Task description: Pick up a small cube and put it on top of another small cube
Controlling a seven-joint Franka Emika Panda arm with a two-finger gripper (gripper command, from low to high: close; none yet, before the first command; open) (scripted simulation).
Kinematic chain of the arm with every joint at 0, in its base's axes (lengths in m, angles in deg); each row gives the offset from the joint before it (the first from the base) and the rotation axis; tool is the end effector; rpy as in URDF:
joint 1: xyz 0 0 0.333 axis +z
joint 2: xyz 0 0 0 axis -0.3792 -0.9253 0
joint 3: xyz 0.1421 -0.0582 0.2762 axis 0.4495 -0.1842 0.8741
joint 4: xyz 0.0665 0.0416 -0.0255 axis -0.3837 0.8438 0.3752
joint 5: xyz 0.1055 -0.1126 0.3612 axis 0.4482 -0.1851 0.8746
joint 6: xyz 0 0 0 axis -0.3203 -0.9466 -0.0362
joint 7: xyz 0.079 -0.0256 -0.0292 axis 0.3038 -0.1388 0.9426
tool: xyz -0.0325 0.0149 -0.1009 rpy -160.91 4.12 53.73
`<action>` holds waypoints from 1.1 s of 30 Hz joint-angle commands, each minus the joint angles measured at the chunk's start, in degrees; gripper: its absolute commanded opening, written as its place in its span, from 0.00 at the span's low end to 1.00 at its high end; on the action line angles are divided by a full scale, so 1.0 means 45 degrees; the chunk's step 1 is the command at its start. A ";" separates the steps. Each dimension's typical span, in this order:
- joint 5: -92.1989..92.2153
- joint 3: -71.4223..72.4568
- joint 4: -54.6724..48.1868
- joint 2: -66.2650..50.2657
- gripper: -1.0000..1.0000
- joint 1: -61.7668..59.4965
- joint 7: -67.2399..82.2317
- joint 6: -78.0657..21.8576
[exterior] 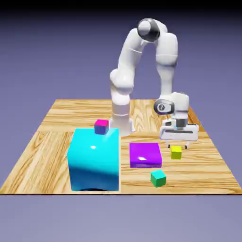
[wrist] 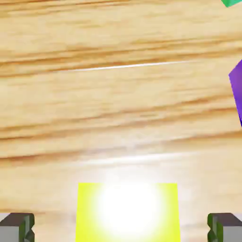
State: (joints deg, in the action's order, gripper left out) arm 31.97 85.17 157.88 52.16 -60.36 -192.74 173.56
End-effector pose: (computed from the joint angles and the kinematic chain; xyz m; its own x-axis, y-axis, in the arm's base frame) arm 0.2443 0.3028 0.1437 0.6078 -0.7660 0.2095 -0.7378 -0.6423 -0.2078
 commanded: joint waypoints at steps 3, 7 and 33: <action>0.0269 0.1384 -0.0201 0.0622 0.50 -0.1367 0.0120 0.0549; 0.0228 0.1171 -0.0170 0.0526 0.00 -0.1156 0.0102 0.0465; 0.2556 -0.3941 -0.2781 -0.1303 0.00 -0.0742 0.0558 -0.5369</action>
State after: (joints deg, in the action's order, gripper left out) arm 43.47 67.44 145.37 46.29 -63.70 -190.23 149.46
